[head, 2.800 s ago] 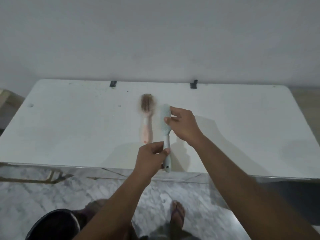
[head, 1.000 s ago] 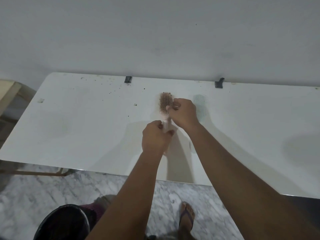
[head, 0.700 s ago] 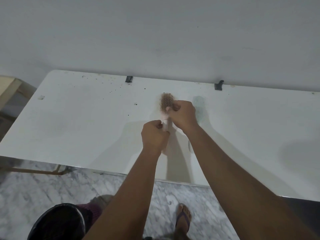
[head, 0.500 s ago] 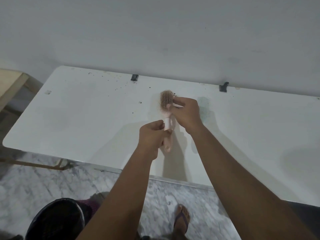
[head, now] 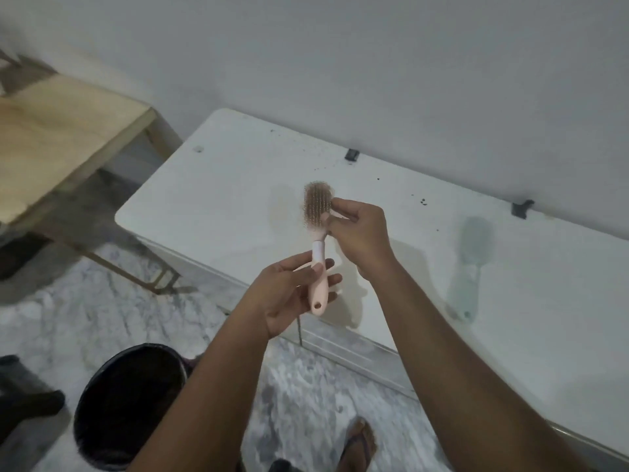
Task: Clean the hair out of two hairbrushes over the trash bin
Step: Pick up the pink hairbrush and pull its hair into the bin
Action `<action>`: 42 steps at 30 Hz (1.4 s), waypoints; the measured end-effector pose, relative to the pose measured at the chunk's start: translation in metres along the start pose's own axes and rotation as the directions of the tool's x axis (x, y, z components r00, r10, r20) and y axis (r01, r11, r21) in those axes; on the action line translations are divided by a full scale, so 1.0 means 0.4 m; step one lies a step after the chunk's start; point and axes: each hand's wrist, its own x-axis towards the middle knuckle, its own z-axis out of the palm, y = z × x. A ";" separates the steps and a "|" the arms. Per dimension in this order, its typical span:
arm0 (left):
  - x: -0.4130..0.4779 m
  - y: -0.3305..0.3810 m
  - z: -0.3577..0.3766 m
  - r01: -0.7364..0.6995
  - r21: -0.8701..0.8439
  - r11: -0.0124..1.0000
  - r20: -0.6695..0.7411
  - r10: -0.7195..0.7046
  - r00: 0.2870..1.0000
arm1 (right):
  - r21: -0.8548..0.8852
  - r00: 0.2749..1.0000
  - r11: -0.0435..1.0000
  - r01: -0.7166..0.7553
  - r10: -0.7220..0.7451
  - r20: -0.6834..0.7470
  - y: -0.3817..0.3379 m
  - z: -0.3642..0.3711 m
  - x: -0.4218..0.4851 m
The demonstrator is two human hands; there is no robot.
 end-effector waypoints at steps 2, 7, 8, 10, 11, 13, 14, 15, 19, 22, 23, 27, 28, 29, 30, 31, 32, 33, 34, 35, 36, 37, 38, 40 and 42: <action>-0.048 0.039 -0.089 -0.023 -0.014 1.000 -0.011 0.023 1.000 | -0.008 0.998 1.000 0.017 -0.017 0.053 -0.018 0.096 -0.029; -0.173 0.100 -0.356 -0.081 0.032 0.996 -0.068 0.083 0.994 | -0.098 0.976 0.991 0.093 -0.072 0.205 -0.034 0.373 -0.138; -0.198 0.104 -0.408 -0.086 0.033 0.996 -0.083 0.088 0.993 | -0.128 0.967 0.985 0.114 -0.080 0.243 -0.033 0.426 -0.164; -0.245 0.101 -0.502 -0.085 0.030 0.996 -0.108 0.088 0.990 | -0.220 0.945 0.961 0.170 -0.096 0.311 -0.024 0.526 -0.216; -0.267 0.096 -0.543 -0.082 0.023 0.996 -0.125 0.084 0.989 | -0.264 0.931 0.938 0.223 -0.125 0.344 -0.015 0.571 -0.237; -0.305 0.077 -0.619 -0.087 -0.002 0.996 -0.175 0.086 0.981 | -0.315 0.891 0.896 0.313 -0.162 0.424 0.007 0.653 -0.273; -0.320 0.064 -0.652 -0.096 -0.015 0.995 -0.208 0.090 0.974 | -0.329 0.872 0.883 0.335 -0.158 0.464 0.021 0.689 -0.288; -0.332 0.052 -0.684 -0.103 -0.021 0.994 -0.243 0.095 0.965 | -0.336 0.853 0.873 0.354 -0.154 0.500 0.038 0.721 -0.301; -0.353 -0.009 -0.787 -0.136 -0.035 0.990 -0.387 0.112 0.915 | -0.328 0.774 0.849 0.414 -0.138 0.618 0.140 0.836 -0.326; -0.335 -0.078 -0.871 -0.145 -0.053 0.988 -0.461 0.104 0.881 | -0.325 0.726 0.827 0.459 -0.138 0.674 0.242 0.915 -0.343; -0.323 -0.107 -0.906 -0.143 -0.065 0.988 -0.480 0.095 0.872 | -0.322 0.713 0.824 0.467 -0.135 0.688 0.284 0.939 -0.350; -0.258 -0.256 -1.072 -0.148 -0.111 0.983 -0.536 0.066 0.842 | -0.298 0.682 0.829 0.473 -0.130 0.720 0.478 1.045 -0.381; -0.239 -0.299 -1.117 -0.150 -0.118 0.982 -0.542 0.063 0.838 | -0.288 0.680 0.839 0.461 -0.125 0.723 0.535 1.073 -0.390; -0.220 -0.344 -1.163 -0.150 -0.120 0.981 -0.546 0.061 0.835 | -0.284 0.680 0.849 0.446 -0.115 0.725 0.592 1.102 -0.398; -0.200 -0.386 -1.207 -0.153 -0.120 0.981 -0.551 0.062 0.832 | -0.282 0.680 0.856 0.433 -0.104 0.726 0.649 1.131 -0.407; -0.183 -0.428 -1.248 -0.154 -0.117 0.981 -0.559 0.063 0.827 | -0.279 0.678 0.864 0.420 -0.094 0.729 0.702 1.157 -0.416; -0.167 -0.467 -1.286 -0.156 -0.116 0.981 -0.567 0.064 0.821 | -0.277 0.676 0.868 0.412 -0.088 0.732 0.752 1.180 -0.426; -0.154 -0.504 -1.319 -0.161 -0.116 0.980 -0.576 0.066 0.815 | -0.274 0.672 0.870 0.409 -0.084 0.736 0.797 1.199 -0.436; -0.144 -0.538 -1.346 -0.165 -0.117 0.979 -0.581 0.067 0.811 | -0.274 0.668 0.872 0.406 -0.079 0.740 0.836 1.213 -0.446; -0.137 -0.568 -1.370 -0.168 -0.118 0.979 -0.584 0.069 0.809 | -0.276 0.666 0.874 0.400 -0.070 0.743 0.868 1.223 -0.456; -0.131 -0.597 -1.390 -0.172 -0.119 0.978 -0.588 0.070 0.806 | -0.278 0.663 0.878 0.390 -0.058 0.746 0.895 1.231 -0.465; -0.129 -0.623 -1.406 -0.177 -0.119 0.977 -0.595 0.073 0.800 | -0.278 0.660 0.886 0.371 -0.041 0.750 0.917 1.237 -0.474; -0.129 -0.644 -1.418 -0.188 -0.119 0.975 -0.605 0.079 0.792 | -0.275 0.653 0.895 0.351 -0.024 0.757 0.933 1.243 -0.482; -0.141 -0.673 -1.429 -0.229 -0.131 0.965 -0.632 0.097 0.769 | -0.258 0.624 0.899 0.354 -0.022 0.781 0.948 1.251 -0.498; -0.169 -0.683 -1.423 -0.288 -0.125 0.950 -0.654 0.140 0.744 | -0.218 0.597 0.886 0.409 -0.079 0.799 0.938 1.249 -0.509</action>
